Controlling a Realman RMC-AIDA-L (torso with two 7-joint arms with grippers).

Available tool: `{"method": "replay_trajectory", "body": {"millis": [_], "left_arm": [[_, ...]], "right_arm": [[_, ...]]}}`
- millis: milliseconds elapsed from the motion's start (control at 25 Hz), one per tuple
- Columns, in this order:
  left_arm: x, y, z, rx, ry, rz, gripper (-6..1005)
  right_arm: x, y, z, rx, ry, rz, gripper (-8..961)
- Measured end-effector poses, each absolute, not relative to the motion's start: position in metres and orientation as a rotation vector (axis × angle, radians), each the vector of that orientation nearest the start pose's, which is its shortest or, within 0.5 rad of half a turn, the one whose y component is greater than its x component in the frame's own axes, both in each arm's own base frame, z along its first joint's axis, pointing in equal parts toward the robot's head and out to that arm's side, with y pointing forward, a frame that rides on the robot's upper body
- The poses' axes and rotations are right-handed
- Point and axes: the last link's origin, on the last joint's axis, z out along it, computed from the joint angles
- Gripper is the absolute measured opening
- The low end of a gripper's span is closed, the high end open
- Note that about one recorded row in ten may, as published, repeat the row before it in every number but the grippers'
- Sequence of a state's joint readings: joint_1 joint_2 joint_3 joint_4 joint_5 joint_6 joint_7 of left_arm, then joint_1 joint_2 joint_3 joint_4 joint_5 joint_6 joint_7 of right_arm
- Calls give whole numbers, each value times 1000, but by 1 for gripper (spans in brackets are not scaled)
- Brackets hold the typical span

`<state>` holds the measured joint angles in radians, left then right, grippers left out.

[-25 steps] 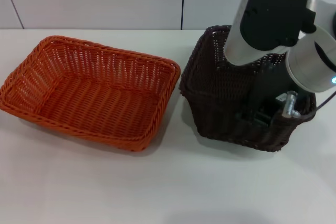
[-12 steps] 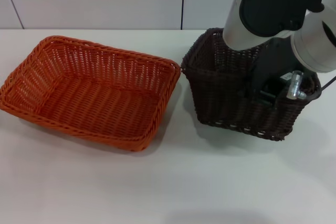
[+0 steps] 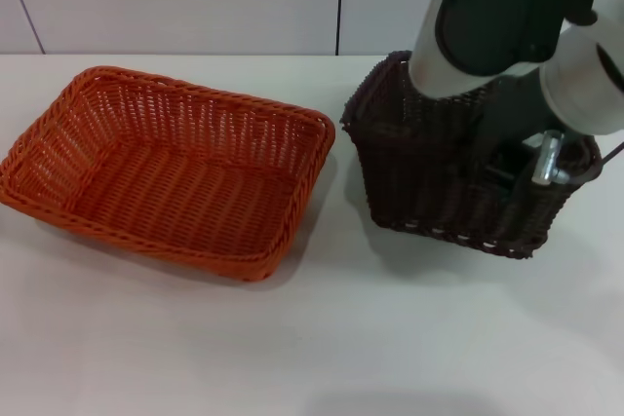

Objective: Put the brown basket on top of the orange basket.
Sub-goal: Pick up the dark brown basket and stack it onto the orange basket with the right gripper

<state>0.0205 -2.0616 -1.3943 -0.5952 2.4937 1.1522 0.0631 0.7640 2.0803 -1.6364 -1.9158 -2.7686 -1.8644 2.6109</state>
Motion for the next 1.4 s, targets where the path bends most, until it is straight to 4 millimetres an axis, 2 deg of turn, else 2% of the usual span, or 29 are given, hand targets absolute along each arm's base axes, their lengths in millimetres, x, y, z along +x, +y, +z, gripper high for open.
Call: {"method": "replay_trajectory", "body": {"millis": [200, 520, 1120, 1400], "left_arm": [[-393, 240, 75, -1069, -541, -552, 728], [-389, 245, 72, -1098, -529, -555, 728], [-393, 242, 70, -1105, -537, -538, 728], [-393, 241, 70, -1104, -538, -538, 728]], "right_arm": [[49, 314, 18, -2579, 113, -648, 176], [47, 311, 7, -2596, 66, -643, 175], [13, 314, 28, -2443, -104, -603, 174], [4, 312, 35, -2393, -143, -610, 175]]}}
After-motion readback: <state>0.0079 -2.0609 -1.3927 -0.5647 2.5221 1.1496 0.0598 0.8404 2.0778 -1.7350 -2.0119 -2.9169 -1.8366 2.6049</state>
